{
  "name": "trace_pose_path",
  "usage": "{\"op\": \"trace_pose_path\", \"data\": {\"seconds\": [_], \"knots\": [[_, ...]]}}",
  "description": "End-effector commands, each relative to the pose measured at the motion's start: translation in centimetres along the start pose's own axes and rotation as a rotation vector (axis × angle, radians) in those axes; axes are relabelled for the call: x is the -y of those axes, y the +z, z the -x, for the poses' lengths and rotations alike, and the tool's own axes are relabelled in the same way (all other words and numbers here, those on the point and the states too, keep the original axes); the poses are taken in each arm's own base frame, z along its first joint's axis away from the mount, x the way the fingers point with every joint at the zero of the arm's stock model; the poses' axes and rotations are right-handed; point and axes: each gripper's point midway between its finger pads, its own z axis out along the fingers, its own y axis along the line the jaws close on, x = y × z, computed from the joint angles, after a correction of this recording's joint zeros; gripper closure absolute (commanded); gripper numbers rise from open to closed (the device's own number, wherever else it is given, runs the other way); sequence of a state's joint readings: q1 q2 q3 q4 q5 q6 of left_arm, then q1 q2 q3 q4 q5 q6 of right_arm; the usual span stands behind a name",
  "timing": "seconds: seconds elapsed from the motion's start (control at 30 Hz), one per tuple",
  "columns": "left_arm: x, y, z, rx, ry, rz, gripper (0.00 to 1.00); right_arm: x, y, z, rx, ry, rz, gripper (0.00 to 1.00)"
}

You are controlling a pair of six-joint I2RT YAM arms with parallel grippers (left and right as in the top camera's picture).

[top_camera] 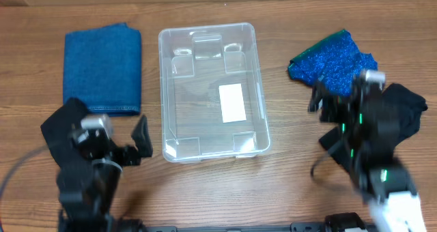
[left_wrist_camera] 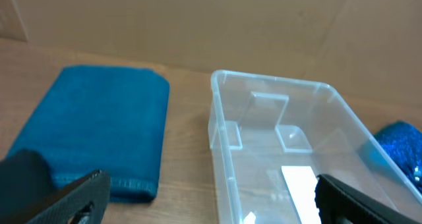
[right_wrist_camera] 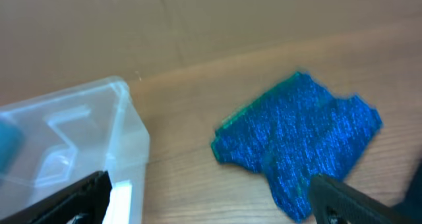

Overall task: Pack container
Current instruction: 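Reach the right gripper to the sparkly blue-green cloth and grasp it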

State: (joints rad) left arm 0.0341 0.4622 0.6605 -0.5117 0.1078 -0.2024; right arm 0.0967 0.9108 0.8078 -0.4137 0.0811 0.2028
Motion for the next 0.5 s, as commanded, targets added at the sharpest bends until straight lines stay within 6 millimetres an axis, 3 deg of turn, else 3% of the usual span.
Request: {"op": "trace_pose_path", "data": {"seconds": [0.0, 0.1, 0.27, 0.37, 0.47], "knots": [[0.0, 1.0, 3.4, -0.122, 0.012, 0.057, 0.0, -0.3, 3.2, 3.5, -0.142, 0.023, 0.017, 0.0], [0.1, 1.8, 4.4, -0.248, 0.007, 0.083, 0.0, 1.3, 6.2, 4.8, -0.315, 0.102, 0.034, 0.0], [0.3, 3.0, 5.3, -0.393, 0.03, 0.095, 0.0, 6.9, 9.7, 6.2, -0.397, 0.214, -0.056, 0.0], [0.2, 3.7, 5.2, -0.419, 0.028, 0.099, 0.0, 11.7, 11.4, 4.6, -0.432, 0.304, -0.127, 0.0], [0.1, 3.8, 4.9, -0.43, 0.027, 0.102, 0.0, 15.3, 13.2, 0.6, -0.545, 0.411, -0.148, 0.0]]}}
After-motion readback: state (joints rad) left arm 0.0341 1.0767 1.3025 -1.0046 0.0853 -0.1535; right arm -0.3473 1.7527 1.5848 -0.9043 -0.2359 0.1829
